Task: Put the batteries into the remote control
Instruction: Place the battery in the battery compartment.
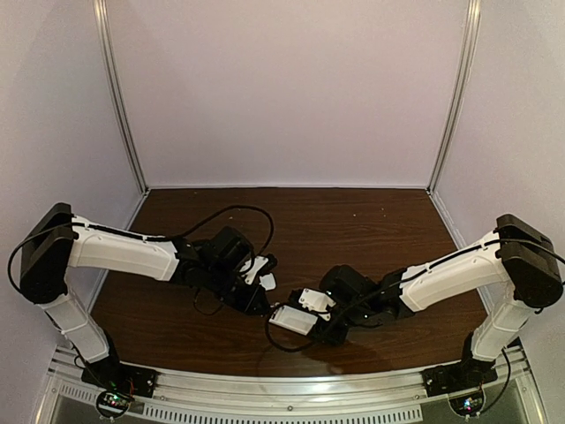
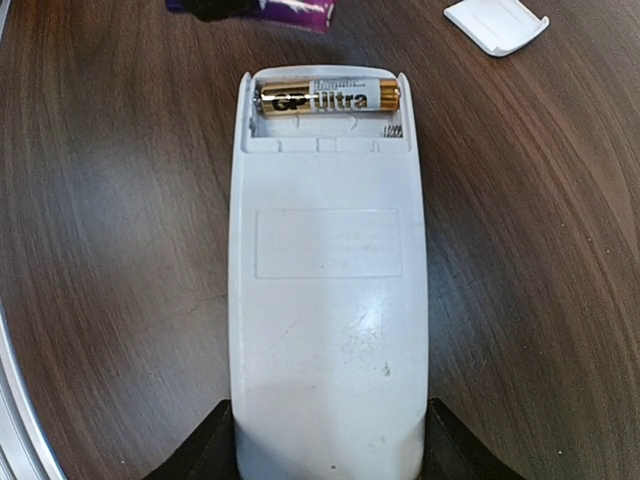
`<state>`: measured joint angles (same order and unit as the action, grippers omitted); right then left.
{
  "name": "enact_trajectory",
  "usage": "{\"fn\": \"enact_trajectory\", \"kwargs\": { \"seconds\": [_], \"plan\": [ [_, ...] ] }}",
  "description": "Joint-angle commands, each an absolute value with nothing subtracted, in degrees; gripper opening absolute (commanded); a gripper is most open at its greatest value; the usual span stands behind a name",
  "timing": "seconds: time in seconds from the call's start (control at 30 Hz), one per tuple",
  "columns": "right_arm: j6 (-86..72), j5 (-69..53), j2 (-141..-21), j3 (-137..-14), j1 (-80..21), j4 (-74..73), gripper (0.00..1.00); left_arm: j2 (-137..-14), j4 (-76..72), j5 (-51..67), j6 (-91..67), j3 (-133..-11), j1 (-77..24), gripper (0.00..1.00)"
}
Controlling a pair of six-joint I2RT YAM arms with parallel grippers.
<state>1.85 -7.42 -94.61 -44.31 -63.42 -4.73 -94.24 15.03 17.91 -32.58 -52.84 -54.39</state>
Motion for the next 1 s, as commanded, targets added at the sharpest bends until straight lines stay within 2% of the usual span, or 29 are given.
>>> {"fn": "enact_trajectory", "kwargs": {
  "seconds": [0.0,0.33,0.97],
  "plan": [
    [0.25,-5.79,-93.31,-43.68,-63.99,-2.36,0.51,-96.83,15.88,19.47,-34.84,-55.61,-55.23,0.00],
    [0.00,-5.03,-92.65,-43.41,-64.44,-1.49,0.45,-101.17,17.99,19.01,-37.02,-59.07,-55.55,0.00],
    [-3.84,-3.58,-93.38,-44.27,-64.91,-3.24,0.28,-107.34,25.54,16.61,-38.58,-64.61,-55.57,0.00]
  ]
}}
